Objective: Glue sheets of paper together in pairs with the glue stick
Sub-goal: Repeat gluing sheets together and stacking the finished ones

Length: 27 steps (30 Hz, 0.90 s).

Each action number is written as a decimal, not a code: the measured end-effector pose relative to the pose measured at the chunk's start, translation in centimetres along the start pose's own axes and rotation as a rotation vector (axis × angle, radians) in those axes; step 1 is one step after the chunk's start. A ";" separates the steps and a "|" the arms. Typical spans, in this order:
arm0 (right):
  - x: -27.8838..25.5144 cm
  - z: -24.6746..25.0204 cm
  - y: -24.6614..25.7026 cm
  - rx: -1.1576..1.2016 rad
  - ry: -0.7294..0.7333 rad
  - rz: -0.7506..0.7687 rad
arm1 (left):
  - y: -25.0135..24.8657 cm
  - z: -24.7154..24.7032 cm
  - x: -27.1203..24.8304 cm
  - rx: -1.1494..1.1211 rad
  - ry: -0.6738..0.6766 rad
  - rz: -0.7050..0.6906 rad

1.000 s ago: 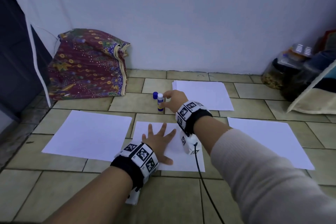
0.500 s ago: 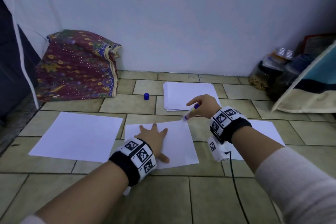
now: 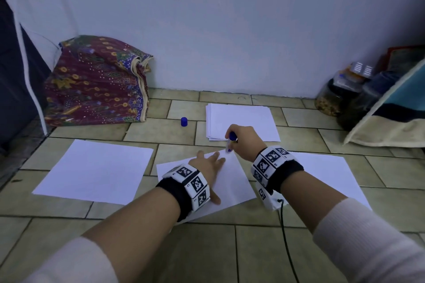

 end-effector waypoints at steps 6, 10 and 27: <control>0.1 -0.1 0.1 -0.036 0.029 0.007 | 0.0 0.2 0.0 -0.028 0.014 0.002; 0.0 0.1 -0.1 -0.077 0.056 0.061 | -0.1 0.2 0.1 -0.035 0.003 0.012; -4.5 0.9 -0.9 -0.175 0.173 0.153 | 0.1 -0.2 0.2 -0.004 -0.029 0.010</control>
Point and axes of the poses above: each hand's wrist, its own x-axis towards the middle knuckle, its own z-axis out of the back of the hand, y = z × x, the point moved 1 cm from there along x, towards the middle knuckle, and after that the axes turned 14 degrees about -x, right-handed, at the moved point
